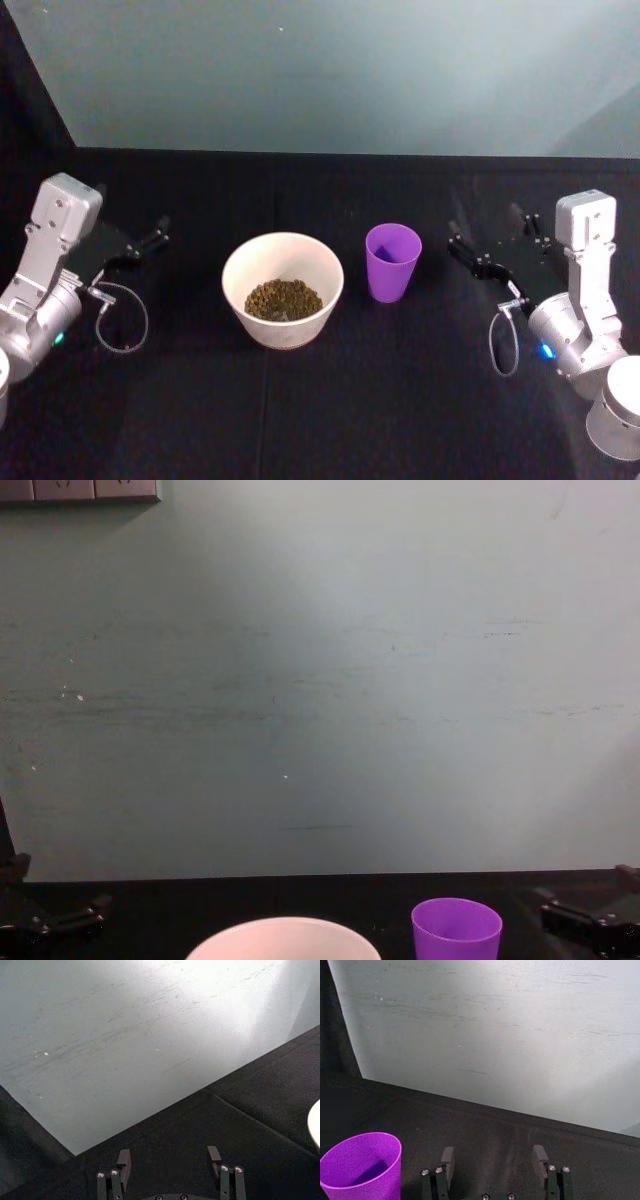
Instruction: Pick up the cup and pour the mung beans from the cup into the bowl.
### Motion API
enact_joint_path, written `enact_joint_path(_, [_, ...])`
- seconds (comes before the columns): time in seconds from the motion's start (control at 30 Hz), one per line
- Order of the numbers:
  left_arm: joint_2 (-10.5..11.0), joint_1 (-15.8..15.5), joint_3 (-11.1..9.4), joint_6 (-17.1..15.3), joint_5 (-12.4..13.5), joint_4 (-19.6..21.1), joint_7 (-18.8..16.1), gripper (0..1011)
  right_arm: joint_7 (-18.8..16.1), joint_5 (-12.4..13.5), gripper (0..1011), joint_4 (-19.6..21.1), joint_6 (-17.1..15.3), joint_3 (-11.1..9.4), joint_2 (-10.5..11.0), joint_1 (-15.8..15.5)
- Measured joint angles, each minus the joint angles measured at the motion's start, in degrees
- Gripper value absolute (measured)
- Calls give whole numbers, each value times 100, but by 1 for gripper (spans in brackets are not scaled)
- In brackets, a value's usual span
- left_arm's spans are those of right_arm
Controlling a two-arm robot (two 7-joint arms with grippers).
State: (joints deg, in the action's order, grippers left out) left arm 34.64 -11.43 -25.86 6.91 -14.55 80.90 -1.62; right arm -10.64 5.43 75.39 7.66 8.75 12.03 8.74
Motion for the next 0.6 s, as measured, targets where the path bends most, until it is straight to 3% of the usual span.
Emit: enact_joint_path(0.6, [0,0,0,0,0,0,0,1000,-27,22,1002,-10,10,8,9,4])
